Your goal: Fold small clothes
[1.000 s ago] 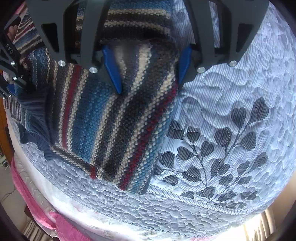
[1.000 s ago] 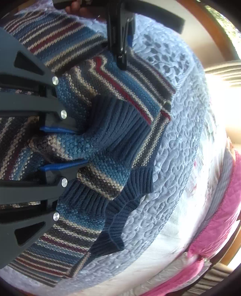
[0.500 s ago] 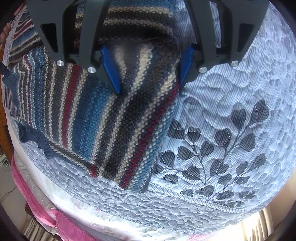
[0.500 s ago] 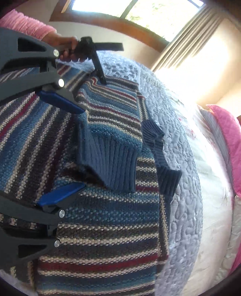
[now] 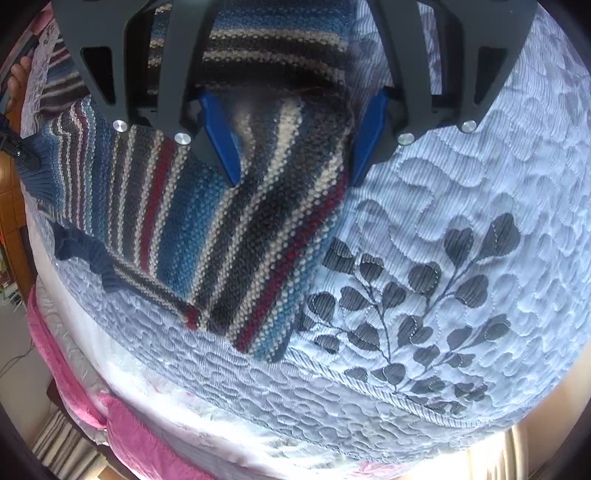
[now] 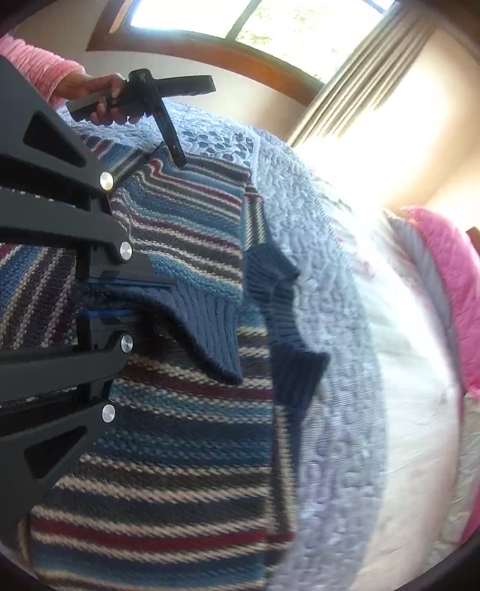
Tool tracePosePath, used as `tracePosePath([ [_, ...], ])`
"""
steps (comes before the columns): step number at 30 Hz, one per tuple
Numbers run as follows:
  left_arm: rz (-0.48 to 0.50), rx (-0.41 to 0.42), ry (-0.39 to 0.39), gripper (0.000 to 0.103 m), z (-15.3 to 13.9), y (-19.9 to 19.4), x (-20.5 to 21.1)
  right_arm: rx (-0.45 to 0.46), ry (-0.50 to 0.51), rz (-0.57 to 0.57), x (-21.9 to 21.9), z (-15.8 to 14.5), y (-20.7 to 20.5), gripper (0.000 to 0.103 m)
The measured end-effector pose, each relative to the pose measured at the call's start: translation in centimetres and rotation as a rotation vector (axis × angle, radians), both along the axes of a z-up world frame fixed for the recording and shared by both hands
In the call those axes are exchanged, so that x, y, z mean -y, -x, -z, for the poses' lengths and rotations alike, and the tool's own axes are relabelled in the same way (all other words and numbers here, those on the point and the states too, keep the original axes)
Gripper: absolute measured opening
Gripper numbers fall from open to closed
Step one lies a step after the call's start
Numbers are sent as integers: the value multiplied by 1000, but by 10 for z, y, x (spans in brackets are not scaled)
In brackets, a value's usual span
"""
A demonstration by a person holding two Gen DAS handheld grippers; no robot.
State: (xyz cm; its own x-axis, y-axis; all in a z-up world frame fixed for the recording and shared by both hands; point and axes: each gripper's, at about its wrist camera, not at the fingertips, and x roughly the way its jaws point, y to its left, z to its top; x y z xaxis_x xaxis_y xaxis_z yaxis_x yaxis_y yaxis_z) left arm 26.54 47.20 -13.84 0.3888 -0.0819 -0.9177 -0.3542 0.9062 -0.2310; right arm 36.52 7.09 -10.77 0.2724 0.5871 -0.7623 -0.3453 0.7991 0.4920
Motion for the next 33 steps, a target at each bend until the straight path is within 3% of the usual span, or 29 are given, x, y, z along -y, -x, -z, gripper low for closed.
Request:
tracePosePath([
  [4, 21, 17, -182, 60, -13, -8, 7, 111, 26, 32, 15, -27, -1, 9],
  [8, 46, -52, -219, 62, 8, -19, 15, 0, 104, 49, 25, 14, -13, 10],
  [10, 57, -39, -264, 63, 11, -18, 21, -34, 155, 50, 30, 35, -13, 18],
  [11, 62, -35, -272, 63, 9, -16, 22, -26, 125, 59, 35, 37, -8, 19],
  [13, 62, -37, -249, 62, 2, -13, 19, -2, 108, 83, 44, 30, 1, 22],
  [16, 57, 5, -141, 61, -19, 0, 17, 110, 191, 91, 47, 6, 16, 22],
  [18, 92, 39, -134, 61, -37, 5, 26, 135, 142, 71, 45, -8, 21, 22],
  [21, 167, 62, -91, 63, -44, 0, 57, 68, 83, 8, 29, -6, 19, 23],
  [23, 206, 42, -53, 63, -38, -4, 70, 42, 146, 5, 22, 5, 18, 23],
  [25, 206, 4, -65, 63, -22, -5, 76, 15, 221, 20, 21, 23, 19, 23],
  [27, 200, -38, -5, 65, 0, -5, 69, -6, 199, 26, 27, 38, 20, 23],
  [29, 194, -14, 48, 66, 8, -3, 60, -19, 152, 49, 33, 47, 19, 22],
  [33, 183, -20, 31, 65, 1, 2, 61, -24, 97, 78, 44, 37, 25, 24],
])
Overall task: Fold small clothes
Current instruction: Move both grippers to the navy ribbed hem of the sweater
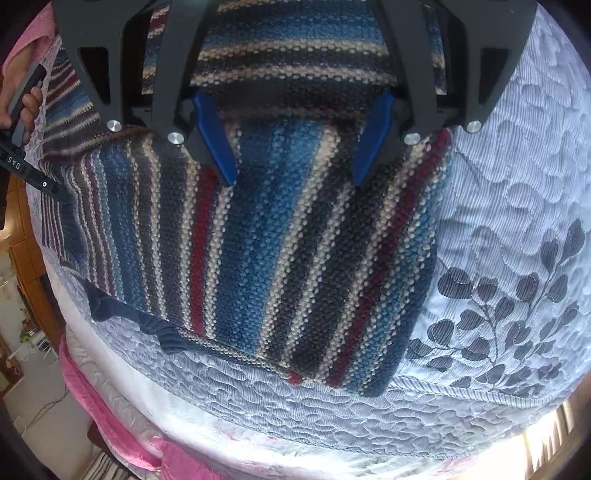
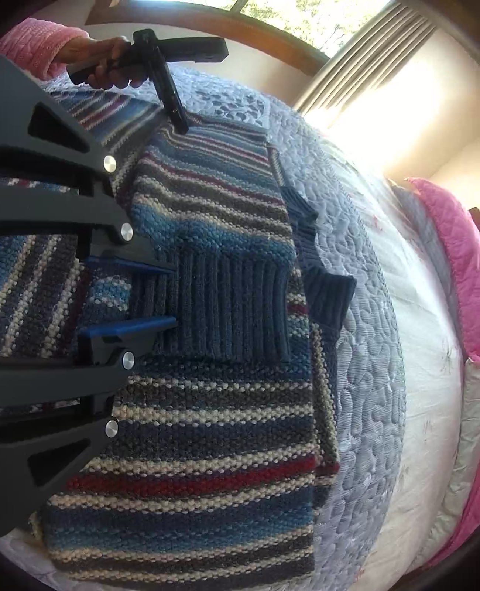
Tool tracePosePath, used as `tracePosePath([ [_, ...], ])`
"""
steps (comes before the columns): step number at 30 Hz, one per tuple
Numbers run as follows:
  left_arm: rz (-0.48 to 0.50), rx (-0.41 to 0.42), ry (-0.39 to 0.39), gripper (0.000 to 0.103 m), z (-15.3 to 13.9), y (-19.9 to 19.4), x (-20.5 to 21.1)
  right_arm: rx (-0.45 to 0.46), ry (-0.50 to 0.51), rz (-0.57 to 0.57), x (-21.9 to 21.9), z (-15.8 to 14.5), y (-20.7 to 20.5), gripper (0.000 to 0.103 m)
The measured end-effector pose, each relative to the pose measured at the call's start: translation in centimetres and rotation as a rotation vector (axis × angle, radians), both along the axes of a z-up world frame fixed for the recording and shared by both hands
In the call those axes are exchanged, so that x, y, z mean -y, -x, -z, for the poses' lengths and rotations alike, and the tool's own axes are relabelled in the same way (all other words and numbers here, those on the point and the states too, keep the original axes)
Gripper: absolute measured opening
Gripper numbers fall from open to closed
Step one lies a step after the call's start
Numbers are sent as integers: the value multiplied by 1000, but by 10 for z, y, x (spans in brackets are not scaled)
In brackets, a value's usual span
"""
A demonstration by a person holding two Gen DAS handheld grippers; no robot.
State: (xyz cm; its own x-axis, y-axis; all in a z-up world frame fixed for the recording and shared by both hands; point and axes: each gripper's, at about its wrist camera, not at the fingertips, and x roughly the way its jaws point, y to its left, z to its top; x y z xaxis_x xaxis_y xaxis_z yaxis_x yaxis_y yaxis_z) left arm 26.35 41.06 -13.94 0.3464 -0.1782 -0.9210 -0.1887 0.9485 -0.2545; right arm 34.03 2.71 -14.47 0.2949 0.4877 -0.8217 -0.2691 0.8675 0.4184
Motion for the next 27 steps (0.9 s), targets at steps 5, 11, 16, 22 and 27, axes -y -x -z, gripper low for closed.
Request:
tracePosePath([
  [5, 51, 37, -69, 68, -35, 46, 9, 94, 56, -11, 18, -36, 56, 43],
  [11, 79, -9, -115, 71, -33, 149, 8, 99, 105, 1, 46, -42, 154, 52],
  [16, 30, -14, -96, 84, -39, 234, -1, 83, 144, 80, 69, -39, 230, 56],
  [22, 24, -32, -96, 84, -41, 289, -4, 51, 143, 150, 92, -34, 293, 57],
  [27, 39, -50, -78, 84, -35, 314, 0, 9, 128, 177, 105, -23, 330, 58],
])
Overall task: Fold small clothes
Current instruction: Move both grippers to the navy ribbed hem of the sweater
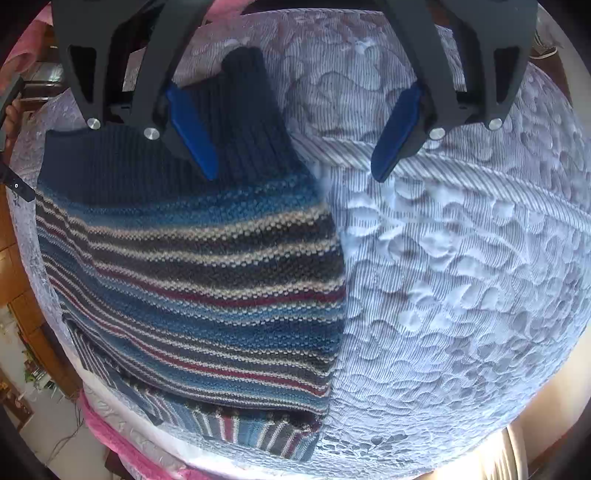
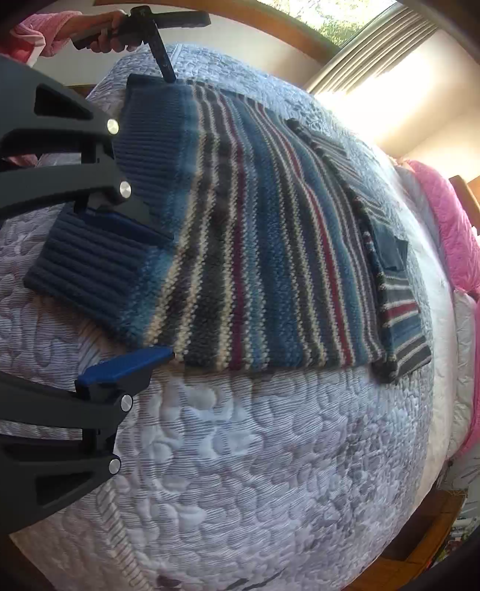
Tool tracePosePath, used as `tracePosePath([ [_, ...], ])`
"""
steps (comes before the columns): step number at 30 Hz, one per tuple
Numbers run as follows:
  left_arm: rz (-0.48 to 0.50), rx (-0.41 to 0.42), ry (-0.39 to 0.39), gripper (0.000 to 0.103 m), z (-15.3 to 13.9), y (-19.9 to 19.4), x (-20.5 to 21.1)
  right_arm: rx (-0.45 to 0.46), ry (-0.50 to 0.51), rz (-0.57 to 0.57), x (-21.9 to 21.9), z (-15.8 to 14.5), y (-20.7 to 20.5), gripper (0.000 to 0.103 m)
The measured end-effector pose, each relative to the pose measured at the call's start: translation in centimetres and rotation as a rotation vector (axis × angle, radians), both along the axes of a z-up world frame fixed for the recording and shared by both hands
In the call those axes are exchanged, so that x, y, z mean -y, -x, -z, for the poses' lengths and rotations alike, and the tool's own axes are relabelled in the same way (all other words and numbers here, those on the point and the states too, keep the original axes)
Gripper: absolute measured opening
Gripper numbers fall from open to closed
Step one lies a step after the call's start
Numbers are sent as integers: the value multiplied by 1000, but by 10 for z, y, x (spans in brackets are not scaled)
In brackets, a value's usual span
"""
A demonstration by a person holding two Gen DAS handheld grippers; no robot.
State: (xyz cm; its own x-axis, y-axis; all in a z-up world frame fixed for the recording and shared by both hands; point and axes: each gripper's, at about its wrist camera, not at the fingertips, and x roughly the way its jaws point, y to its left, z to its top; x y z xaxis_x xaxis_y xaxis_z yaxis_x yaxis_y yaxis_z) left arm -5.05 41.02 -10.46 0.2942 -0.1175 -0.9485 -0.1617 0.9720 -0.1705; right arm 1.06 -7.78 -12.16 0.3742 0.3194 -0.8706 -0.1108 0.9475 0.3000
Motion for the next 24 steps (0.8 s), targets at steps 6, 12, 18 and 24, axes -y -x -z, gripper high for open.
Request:
tracePosePath([
  [6, 36, -18, 64, 85, 9, 16, 13, -38, -13, 7, 8, 11, 32, 58],
  [12, 49, -22, 82, 87, 15, 26, 25, -82, -60, -2, 5, 22, 49, 58],
  [18, 40, -15, 139, 88, 17, 23, 30, -96, -69, 4, -1, 31, 51, 59],
  [24, 12, -19, 201, 87, 22, 18, 29, -99, -120, 1, -2, 32, 49, 58],
])
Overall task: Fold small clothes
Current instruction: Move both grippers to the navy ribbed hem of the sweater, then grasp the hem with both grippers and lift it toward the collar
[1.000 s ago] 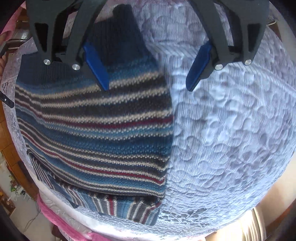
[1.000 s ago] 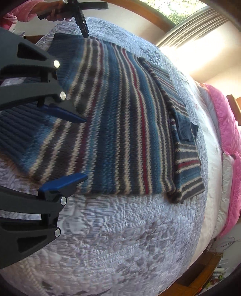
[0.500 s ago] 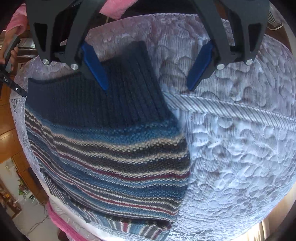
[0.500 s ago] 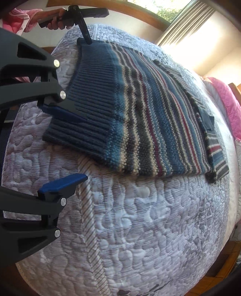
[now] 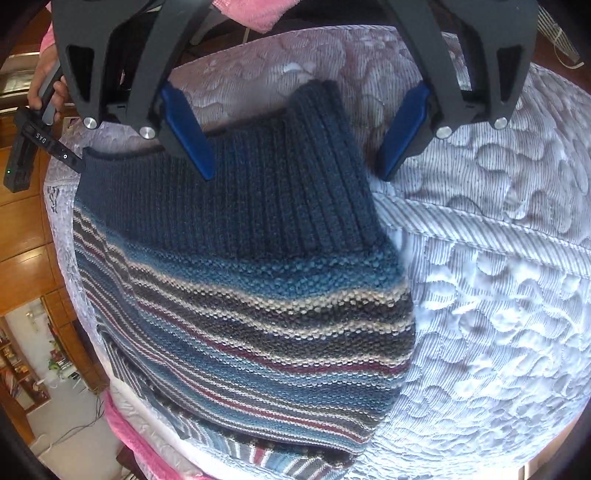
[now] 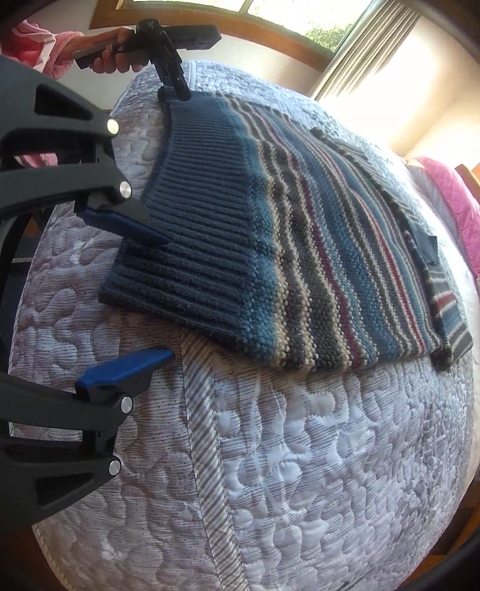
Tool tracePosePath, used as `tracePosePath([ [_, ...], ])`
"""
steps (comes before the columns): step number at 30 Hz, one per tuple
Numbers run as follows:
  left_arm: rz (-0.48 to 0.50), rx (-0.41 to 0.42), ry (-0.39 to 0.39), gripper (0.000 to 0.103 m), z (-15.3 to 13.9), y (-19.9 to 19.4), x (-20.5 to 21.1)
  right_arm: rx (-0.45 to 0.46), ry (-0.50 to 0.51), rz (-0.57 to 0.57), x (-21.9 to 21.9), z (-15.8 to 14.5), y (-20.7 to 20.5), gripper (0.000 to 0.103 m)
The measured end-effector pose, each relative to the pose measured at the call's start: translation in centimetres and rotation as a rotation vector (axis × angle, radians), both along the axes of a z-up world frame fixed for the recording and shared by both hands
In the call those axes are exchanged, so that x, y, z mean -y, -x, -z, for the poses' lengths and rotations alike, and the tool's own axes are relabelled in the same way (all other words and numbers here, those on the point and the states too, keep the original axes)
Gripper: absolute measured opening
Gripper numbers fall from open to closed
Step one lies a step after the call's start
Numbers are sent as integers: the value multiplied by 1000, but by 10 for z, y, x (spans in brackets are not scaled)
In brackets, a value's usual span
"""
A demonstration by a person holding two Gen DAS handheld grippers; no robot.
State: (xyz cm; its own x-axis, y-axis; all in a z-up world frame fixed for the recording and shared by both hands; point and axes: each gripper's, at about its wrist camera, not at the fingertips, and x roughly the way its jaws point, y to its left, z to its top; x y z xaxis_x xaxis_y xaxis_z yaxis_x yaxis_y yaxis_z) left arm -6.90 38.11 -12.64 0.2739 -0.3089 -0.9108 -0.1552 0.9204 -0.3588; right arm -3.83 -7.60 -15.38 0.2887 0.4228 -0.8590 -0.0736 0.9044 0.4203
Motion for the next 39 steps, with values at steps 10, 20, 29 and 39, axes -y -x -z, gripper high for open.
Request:
tracePosePath([
  [10, -13, 9, 0, 21, -6, -2, 6, -21, -117, 2, 3, 3, -2, 12],
  [20, -50, 127, 93, 11, -50, -5, -10, 61, -222, -27, 7, -45, -16, 11],
  [29, -48, 210, 13, 11, -78, -32, -11, 126, -216, -27, 12, -83, -52, 11],
  [39, -104, 228, 18, 11, -75, -98, -25, 96, -216, 14, 13, -74, -136, 11],
])
